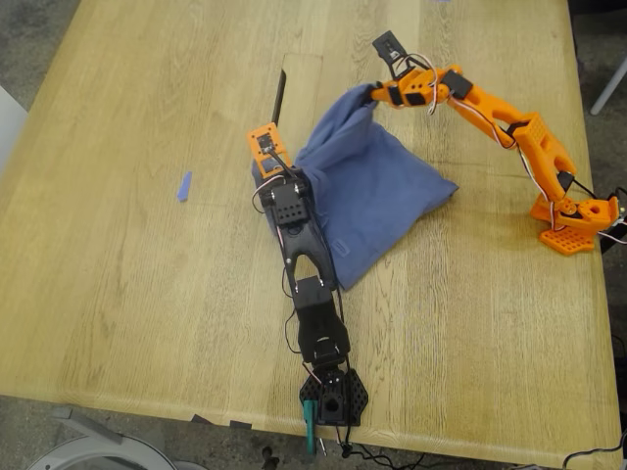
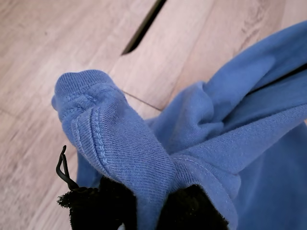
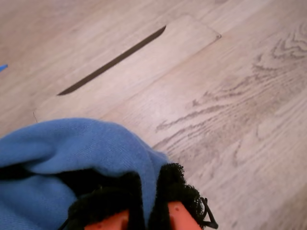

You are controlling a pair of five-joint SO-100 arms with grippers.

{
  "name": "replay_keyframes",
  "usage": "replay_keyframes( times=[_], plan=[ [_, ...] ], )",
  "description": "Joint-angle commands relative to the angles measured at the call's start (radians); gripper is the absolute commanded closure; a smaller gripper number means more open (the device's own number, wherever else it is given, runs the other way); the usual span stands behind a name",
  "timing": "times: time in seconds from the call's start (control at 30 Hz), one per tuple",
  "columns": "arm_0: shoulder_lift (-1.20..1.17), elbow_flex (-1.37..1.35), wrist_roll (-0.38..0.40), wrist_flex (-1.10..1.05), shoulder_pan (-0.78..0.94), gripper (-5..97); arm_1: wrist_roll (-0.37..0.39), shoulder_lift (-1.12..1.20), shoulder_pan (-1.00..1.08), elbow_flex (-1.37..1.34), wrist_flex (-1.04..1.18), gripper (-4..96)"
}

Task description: Fold a T-shirt

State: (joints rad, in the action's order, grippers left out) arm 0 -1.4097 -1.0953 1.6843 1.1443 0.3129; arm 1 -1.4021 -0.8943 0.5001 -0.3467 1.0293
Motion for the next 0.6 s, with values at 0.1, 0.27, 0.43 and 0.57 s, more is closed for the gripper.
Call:
replay_keyframes(
  times=[0.1, 0.27, 0.43, 0.57],
  plan=[
    [-0.218, 0.086, 0.008, 0.163, -0.003, 92, -0.005, -0.135, 0.063, 0.095, 0.244, 91.3],
    [-0.261, 0.086, 0.011, 0.265, -0.054, 92, -0.003, -0.199, 0.032, 0.109, 0.462, 91.3],
    [-0.313, 0.089, 0.017, 0.402, -0.11, 92, 0.002, -0.267, -0.012, 0.109, 0.644, 91.3],
    [-0.356, 0.092, 0.021, 0.505, -0.152, 92, 0.017, -0.38, -0.051, -0.037, 0.663, 91.3]
  ],
)
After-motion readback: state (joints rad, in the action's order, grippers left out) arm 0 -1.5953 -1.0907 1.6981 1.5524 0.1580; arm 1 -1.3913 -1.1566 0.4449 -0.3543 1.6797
